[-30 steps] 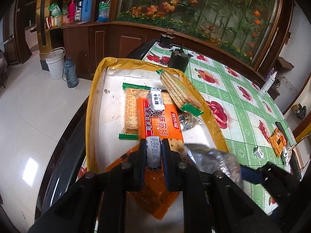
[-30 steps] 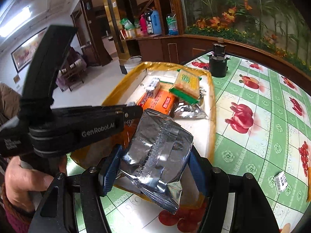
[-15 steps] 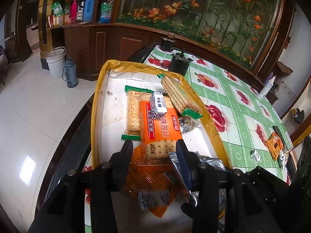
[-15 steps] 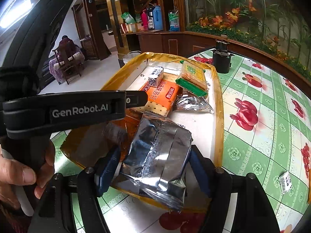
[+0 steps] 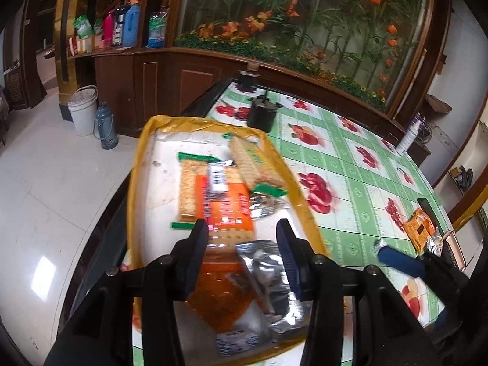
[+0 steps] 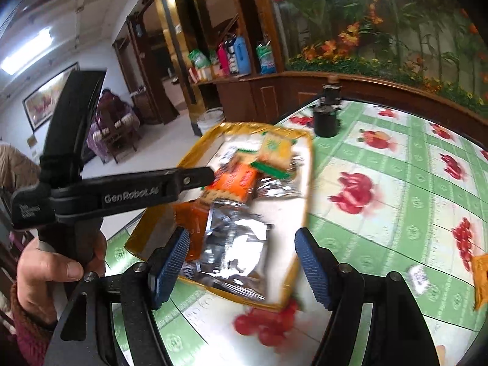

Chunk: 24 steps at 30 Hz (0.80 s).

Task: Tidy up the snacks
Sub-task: 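Open both grippers to drop the milk candy and silver bag into tray, then grasp another white milk candy with left while right moves to orange pack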

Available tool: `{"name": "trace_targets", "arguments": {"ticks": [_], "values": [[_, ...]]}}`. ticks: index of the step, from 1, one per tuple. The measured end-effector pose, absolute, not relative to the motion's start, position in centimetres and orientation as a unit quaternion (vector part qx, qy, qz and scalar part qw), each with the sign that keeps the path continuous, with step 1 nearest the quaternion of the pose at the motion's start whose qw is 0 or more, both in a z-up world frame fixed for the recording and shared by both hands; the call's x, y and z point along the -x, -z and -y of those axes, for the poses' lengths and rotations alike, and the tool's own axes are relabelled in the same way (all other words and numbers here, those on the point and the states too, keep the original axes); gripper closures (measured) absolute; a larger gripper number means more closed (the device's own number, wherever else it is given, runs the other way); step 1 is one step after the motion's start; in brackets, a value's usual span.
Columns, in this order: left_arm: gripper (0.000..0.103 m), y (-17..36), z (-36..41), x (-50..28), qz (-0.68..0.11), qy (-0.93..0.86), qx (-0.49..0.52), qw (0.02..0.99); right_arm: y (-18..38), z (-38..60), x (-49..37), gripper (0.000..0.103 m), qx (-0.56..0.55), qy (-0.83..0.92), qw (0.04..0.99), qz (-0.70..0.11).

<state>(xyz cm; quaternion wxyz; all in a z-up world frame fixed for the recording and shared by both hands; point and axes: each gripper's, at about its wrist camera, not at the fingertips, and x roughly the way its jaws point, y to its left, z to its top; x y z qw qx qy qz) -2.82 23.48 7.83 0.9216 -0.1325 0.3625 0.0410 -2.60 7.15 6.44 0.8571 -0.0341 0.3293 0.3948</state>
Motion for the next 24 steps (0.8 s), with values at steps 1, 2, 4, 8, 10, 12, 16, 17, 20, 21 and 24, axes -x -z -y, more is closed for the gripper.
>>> {"name": "trace_targets", "arguments": {"ticks": [1,2,4,8,10,12,16,17,20,21,24], "values": [[0.058,-7.9,-22.9,2.7,-0.363,-0.037,0.129,0.922,-6.7,-6.1,2.3,0.027,0.027,-0.389,0.861,-0.327],[0.058,-8.0,-22.5,2.7,-0.364,-0.033,0.126,0.922,-6.8,-5.4,2.0,0.027,0.021,-0.384,0.863,-0.327],[0.058,-8.2,-20.8,2.4,-0.366,-0.020,0.115,0.923,-6.9,-3.2,1.2,0.027,0.004,-0.370,0.869,-0.328],[0.058,-8.3,-17.5,1.7,-0.373,0.002,0.089,0.923,-6.5,1.4,-0.5,0.027,-0.042,-0.338,0.878,-0.336],[0.058,-8.1,-15.7,1.3,-0.379,0.015,0.076,0.922,-5.9,4.0,-1.5,0.027,-0.073,-0.318,0.880,-0.345],[0.058,-7.8,-13.9,0.9,-0.385,0.030,0.064,0.920,-5.5,5.8,-2.2,0.027,-0.098,-0.305,0.880,-0.352],[0.058,-6.7,-10.5,0.2,-0.401,0.056,0.050,0.913,-4.1,8.8,-3.7,0.027,-0.147,-0.273,0.871,-0.381],[0.058,-6.4,-9.8,0.0,-0.406,0.063,0.049,0.910,-3.9,9.4,-4.0,0.027,-0.160,-0.269,0.867,-0.387],[0.058,-5.5,-7.8,-0.6,-0.418,0.084,0.049,0.903,-4.1,11.3,-4.4,0.027,-0.179,-0.250,0.869,-0.387],[0.058,-5.2,-7.1,-0.9,-0.422,0.091,0.051,0.900,-4.3,12.0,-4.6,0.027,-0.182,-0.242,0.873,-0.383],[0.058,-4.4,-6.0,-1.8,-0.434,0.107,0.067,0.892,-4.9,14.4,-4.9,0.027,-0.195,-0.216,0.882,-0.371]]}}
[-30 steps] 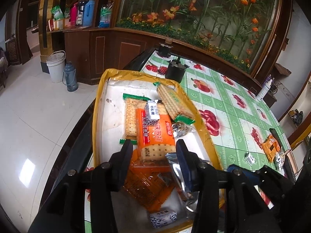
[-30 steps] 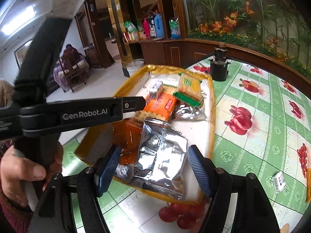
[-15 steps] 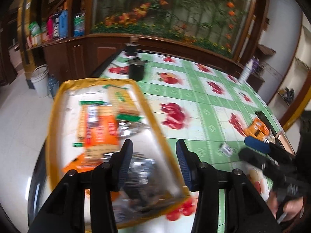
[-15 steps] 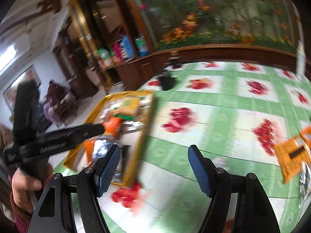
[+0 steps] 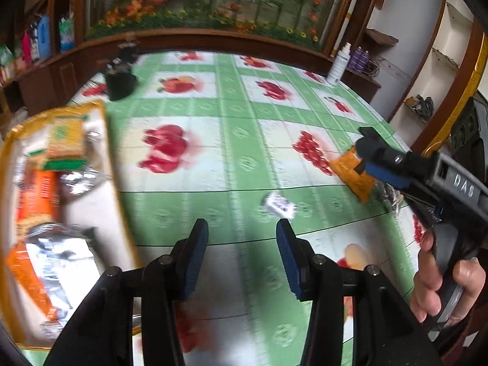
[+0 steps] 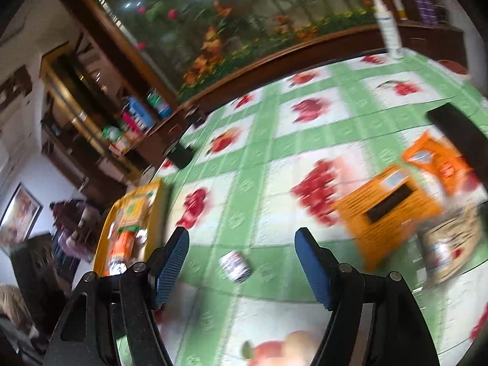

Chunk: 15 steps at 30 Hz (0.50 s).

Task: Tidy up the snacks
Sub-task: 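Grasp another white milk candy with left while right moves to orange pack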

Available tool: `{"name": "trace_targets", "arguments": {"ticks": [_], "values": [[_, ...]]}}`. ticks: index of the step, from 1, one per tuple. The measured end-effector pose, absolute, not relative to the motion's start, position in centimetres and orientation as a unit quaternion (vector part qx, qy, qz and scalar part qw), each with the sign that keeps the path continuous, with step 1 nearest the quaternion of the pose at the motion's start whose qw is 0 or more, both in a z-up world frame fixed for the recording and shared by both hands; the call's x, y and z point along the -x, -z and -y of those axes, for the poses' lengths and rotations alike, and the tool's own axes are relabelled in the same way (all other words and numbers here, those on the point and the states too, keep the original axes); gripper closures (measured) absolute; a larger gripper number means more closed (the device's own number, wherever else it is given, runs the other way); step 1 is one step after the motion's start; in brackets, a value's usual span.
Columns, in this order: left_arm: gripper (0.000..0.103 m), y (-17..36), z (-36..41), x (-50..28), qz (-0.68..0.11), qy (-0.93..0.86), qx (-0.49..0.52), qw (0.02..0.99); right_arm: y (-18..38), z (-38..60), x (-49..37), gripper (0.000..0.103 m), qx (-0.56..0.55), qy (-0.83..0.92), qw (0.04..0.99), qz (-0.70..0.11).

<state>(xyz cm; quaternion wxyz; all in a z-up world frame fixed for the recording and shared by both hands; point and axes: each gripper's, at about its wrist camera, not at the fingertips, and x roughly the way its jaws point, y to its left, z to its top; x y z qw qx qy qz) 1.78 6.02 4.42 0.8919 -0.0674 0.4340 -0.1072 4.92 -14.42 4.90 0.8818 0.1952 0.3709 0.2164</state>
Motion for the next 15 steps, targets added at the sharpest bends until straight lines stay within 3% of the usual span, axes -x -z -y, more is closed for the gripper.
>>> {"name": "trace_targets", "arguments": {"ticks": [7,11,12,15], "values": [[0.058,-1.8,-4.3,-5.6,-0.474,0.138,0.164,0.854,-4.9,20.4,-5.8,0.027,-0.227,-0.158,0.891,-0.361],[0.058,-1.0,-2.1,-7.0,-0.483,0.125,0.150,0.853,-4.8,22.4,-6.0,0.027,-0.254,-0.148,0.887,-0.357],[0.060,-0.9,-1.7,-7.2,-0.485,0.120,0.139,0.855,-4.8,22.6,-6.0,0.027,-0.257,-0.146,0.886,-0.356],[0.084,-0.9,0.2,-7.6,-0.475,0.092,0.064,0.873,-5.1,22.7,-6.0,0.027,-0.258,-0.145,0.888,-0.352]]}}
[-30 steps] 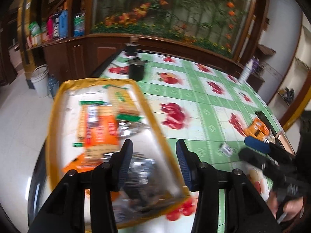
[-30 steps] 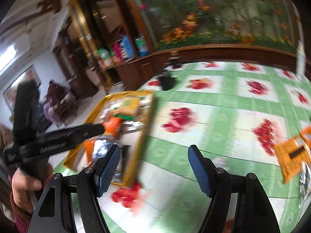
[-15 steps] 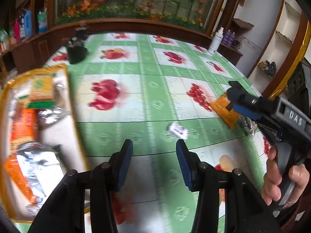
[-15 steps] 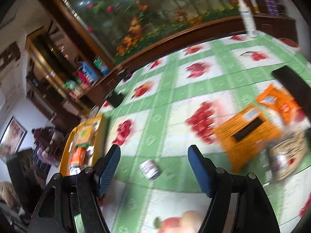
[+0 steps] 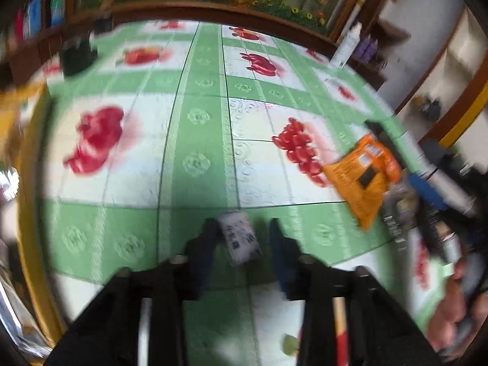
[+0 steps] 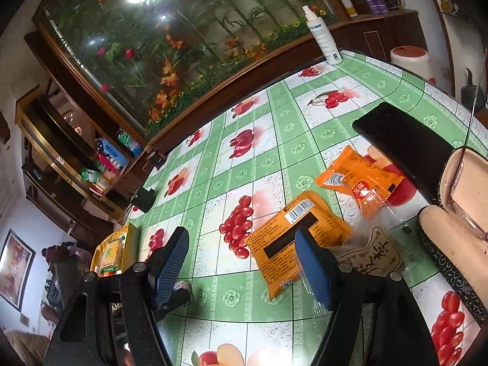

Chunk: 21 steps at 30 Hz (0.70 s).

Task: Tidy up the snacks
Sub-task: 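Grasp another white milk candy with left while right moves to orange pack, then grasp the orange barcode-printed snack pack with the right gripper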

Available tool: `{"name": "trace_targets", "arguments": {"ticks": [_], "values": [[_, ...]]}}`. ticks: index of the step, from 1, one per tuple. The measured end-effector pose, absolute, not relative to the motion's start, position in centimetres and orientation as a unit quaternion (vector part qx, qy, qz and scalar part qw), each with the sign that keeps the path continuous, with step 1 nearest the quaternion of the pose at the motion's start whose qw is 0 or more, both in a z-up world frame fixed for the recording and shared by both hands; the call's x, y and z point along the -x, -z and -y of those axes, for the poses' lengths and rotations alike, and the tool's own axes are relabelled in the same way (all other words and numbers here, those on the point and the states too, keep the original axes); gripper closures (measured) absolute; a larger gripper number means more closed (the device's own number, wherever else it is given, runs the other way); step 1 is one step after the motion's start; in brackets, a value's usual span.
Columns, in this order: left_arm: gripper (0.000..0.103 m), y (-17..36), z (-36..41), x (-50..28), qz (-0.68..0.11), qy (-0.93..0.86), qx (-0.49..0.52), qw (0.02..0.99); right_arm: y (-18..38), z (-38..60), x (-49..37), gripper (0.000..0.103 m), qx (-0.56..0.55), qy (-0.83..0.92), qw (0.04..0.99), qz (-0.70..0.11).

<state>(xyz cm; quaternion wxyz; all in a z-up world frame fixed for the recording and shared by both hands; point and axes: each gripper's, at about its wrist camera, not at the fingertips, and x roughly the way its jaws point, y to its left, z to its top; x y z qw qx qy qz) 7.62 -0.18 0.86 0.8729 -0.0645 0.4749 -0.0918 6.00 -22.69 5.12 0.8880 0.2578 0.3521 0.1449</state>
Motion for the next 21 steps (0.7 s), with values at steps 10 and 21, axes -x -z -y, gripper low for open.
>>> {"name": "trace_targets", "arguments": {"ticks": [10,21], "values": [[0.084,-0.6,-1.6,-7.4,-0.444,0.132,0.032,0.886,-3.7,23.0,-8.9,0.026,-0.194,-0.088,0.891,-0.401],[0.084,-0.7,-3.6,-7.7,-0.447,0.115,0.055,0.886,-1.9,17.6,-10.7,0.017,-0.060,-0.138,0.878,-0.454]]}}
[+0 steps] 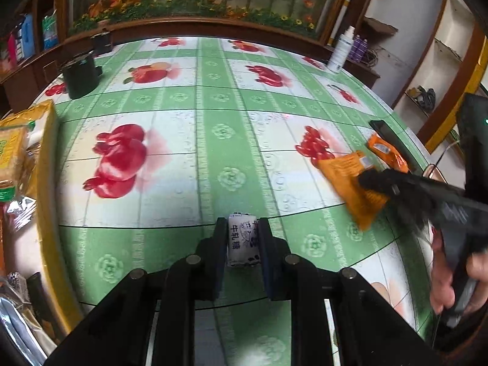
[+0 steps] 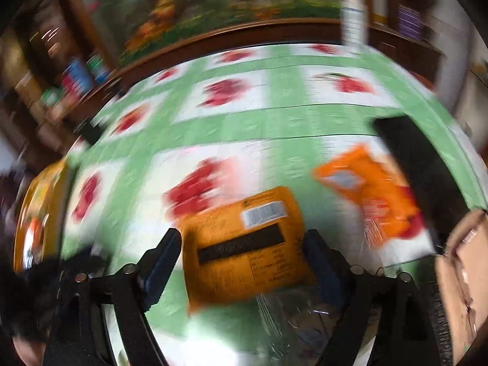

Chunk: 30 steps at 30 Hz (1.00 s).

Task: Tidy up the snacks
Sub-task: 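Grasp the orange barcode-printed snack pack with the right gripper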

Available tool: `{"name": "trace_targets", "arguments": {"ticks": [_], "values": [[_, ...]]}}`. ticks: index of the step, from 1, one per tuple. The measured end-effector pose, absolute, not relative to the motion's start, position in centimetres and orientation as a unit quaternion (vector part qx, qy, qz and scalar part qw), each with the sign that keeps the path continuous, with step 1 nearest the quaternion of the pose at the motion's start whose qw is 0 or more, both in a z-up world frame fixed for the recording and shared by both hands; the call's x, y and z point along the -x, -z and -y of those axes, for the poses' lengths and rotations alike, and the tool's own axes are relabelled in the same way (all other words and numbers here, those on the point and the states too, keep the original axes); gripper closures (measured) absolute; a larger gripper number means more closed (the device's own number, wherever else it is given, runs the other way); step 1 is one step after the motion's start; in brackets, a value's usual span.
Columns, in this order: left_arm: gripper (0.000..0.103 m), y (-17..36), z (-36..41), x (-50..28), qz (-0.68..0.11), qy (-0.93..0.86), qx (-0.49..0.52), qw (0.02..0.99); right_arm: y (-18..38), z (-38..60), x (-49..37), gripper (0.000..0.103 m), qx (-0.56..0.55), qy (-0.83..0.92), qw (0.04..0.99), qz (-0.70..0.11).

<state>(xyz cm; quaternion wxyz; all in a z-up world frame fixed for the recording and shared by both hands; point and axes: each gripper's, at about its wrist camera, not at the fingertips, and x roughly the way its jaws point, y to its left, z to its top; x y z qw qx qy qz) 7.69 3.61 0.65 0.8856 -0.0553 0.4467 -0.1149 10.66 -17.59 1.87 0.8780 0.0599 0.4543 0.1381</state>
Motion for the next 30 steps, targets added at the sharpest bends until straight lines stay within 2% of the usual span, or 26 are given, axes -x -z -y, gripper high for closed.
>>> {"name": "trace_targets", "arguments": {"ticks": [3,6,16,17,18,20,30], "values": [[0.084,-0.7,-3.8,-7.7,-0.446,0.112,0.056,0.886,-2.2,15.8,-9.6,0.017,-0.041,-0.179,0.877,-0.444],[0.084,-0.6,-3.9,-7.7,-0.446,0.108,0.059,0.886,-2.0,14.4,-8.9,0.016,0.012,-0.166,0.885,-0.435],[0.084,-0.7,-4.0,-7.7,-0.445,0.106,0.057,0.887,-0.8,11.2,-9.8,0.012,0.074,-0.101,0.886,-0.447],[0.084,-0.7,-4.0,-7.7,-0.445,0.106,0.055,0.888,-0.8,11.3,-9.8,0.014,0.071,-0.101,0.887,-0.444],[0.084,-0.8,-4.0,-7.7,-0.444,0.108,0.056,0.888,-0.8,11.5,-9.7,0.022,0.068,-0.103,0.889,-0.441],[0.084,-1.0,-3.9,-7.5,-0.439,0.112,0.058,0.889,-1.1,12.0,-9.6,0.027,0.056,-0.108,0.890,-0.439],[0.084,-2.3,-4.0,-6.9,-0.419,0.119,0.067,0.898,-3.7,12.4,-7.4,0.027,-0.004,-0.144,0.916,-0.375]]}}
